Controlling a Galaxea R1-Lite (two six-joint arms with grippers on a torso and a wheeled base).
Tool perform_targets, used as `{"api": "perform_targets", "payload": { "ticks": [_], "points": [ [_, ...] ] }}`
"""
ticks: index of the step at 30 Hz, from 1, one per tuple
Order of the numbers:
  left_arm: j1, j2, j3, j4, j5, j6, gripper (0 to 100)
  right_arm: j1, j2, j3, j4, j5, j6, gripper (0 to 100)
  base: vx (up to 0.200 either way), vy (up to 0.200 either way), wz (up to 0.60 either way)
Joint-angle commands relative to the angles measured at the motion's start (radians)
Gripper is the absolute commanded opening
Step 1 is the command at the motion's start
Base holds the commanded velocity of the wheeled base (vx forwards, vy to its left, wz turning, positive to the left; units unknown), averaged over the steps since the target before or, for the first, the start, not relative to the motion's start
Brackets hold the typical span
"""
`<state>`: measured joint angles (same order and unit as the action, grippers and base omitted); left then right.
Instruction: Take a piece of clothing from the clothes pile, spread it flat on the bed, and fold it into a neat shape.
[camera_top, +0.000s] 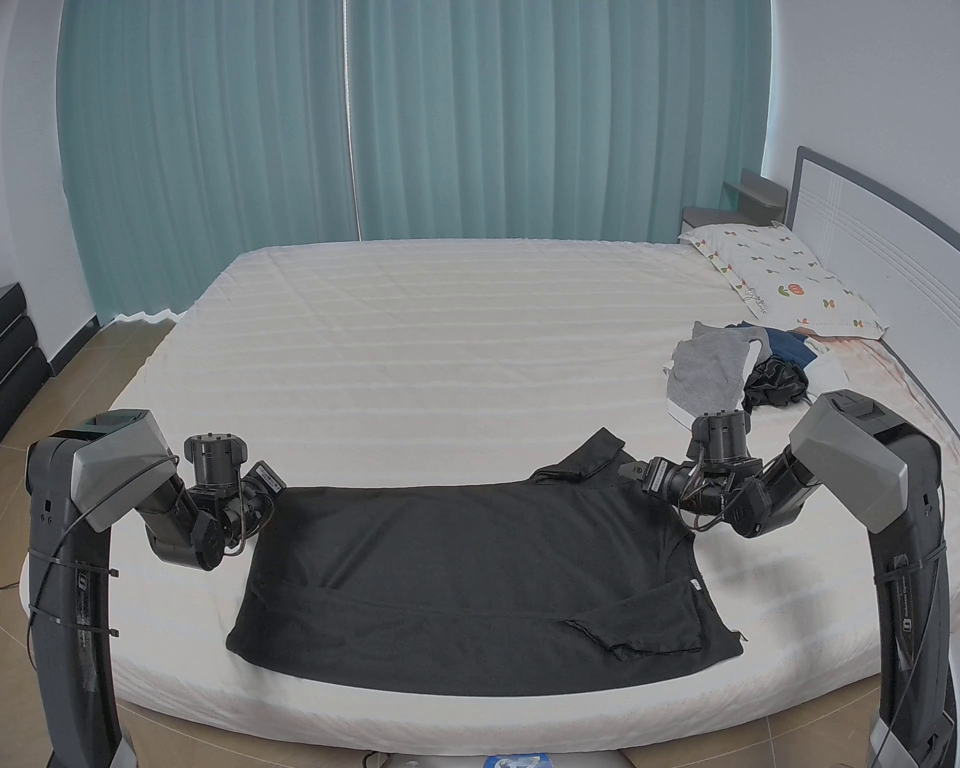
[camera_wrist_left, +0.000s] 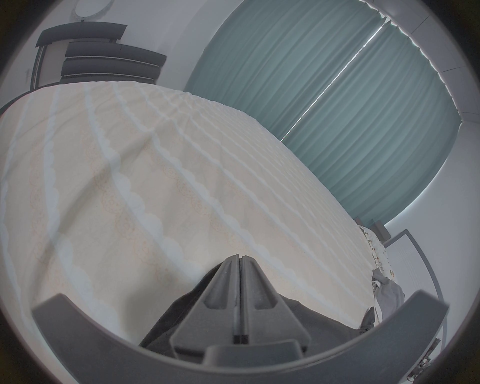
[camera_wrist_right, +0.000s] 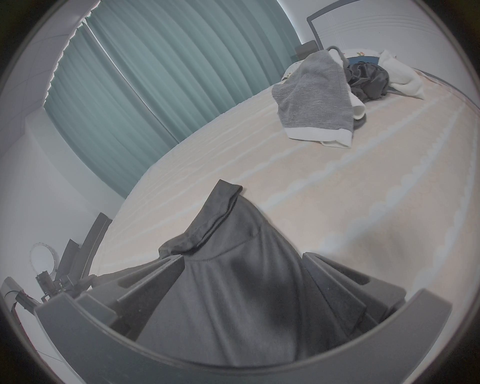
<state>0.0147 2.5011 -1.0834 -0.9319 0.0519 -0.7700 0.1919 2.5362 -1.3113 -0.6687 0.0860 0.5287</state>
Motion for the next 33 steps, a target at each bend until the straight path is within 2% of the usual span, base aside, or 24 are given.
{"api": "perform_targets", "payload": {
  "ticks": [1, 9, 17, 18, 33],
  "points": [
    [0.001, -0.002, 0.013, -0.001, 0.000, -0.002, 0, -0.006, 0.104, -0.148, 0.044, -0.002, -0.006, 100, 0.000, 0.000, 0.00],
    [0.002, -0.004, 0.011, -0.002, 0.000, -0.002, 0, 0.003, 0.158, -0.250, 0.069, -0.006, -0.006, 100, 0.000, 0.000, 0.00],
    [0.004, -0.004, 0.011, -0.002, 0.000, -0.002, 0, 0.000, 0.176, -0.281, 0.064, -0.018, -0.003, 100, 0.000, 0.000, 0.00],
    [0.004, -0.004, 0.011, -0.001, 0.000, -0.002, 0, -0.002, 0.176, -0.284, 0.063, -0.023, -0.003, 0, 0.000, 0.000, 0.00],
    [0.011, -0.007, 0.013, -0.001, 0.000, -0.002, 0, -0.029, 0.167, -0.286, 0.061, -0.029, 0.005, 0, 0.000, 0.000, 0.00]
  ]
}}
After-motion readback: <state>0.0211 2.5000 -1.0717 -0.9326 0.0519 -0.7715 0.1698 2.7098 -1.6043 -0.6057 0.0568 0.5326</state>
